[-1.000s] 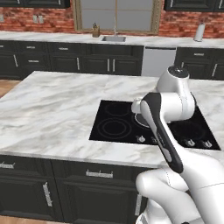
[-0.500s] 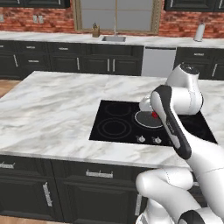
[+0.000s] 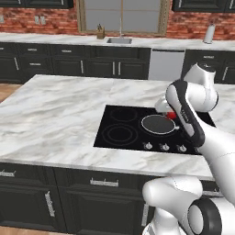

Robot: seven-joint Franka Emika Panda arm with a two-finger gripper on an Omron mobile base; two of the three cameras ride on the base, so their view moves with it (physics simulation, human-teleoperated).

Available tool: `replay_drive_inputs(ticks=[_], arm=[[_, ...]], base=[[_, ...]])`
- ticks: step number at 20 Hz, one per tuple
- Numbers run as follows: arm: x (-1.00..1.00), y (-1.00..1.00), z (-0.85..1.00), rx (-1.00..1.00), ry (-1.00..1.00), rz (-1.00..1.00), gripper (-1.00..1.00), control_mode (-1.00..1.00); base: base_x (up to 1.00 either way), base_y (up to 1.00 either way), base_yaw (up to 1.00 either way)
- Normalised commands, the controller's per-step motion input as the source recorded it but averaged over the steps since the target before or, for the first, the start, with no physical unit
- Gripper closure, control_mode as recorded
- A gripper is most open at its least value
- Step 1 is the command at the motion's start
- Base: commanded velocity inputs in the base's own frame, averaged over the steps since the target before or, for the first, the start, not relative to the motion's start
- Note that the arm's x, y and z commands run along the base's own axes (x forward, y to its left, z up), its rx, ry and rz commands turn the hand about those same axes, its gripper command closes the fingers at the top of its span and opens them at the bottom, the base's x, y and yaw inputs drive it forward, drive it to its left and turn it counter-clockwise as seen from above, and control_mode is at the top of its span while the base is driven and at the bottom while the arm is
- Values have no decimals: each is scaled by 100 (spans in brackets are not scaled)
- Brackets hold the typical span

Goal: Place the pan on the center burner on the stove. Then place the tomato and the onion in the pan and turn on the center burner.

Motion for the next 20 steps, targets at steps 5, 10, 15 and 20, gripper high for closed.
replay_drive_inputs(ticks=[5,10,15,20], arm=[[26,-40,-3,0,12,1,100,-100],[31,-18,-18,0,14,1,100,-100],[41,-4,-38,-4,11,2,100,-100],[26,-5,-38,-4,3,2,100,-100]], base=[[0,0,0],[0,0,0],[0,0,0],[0,0,0]])
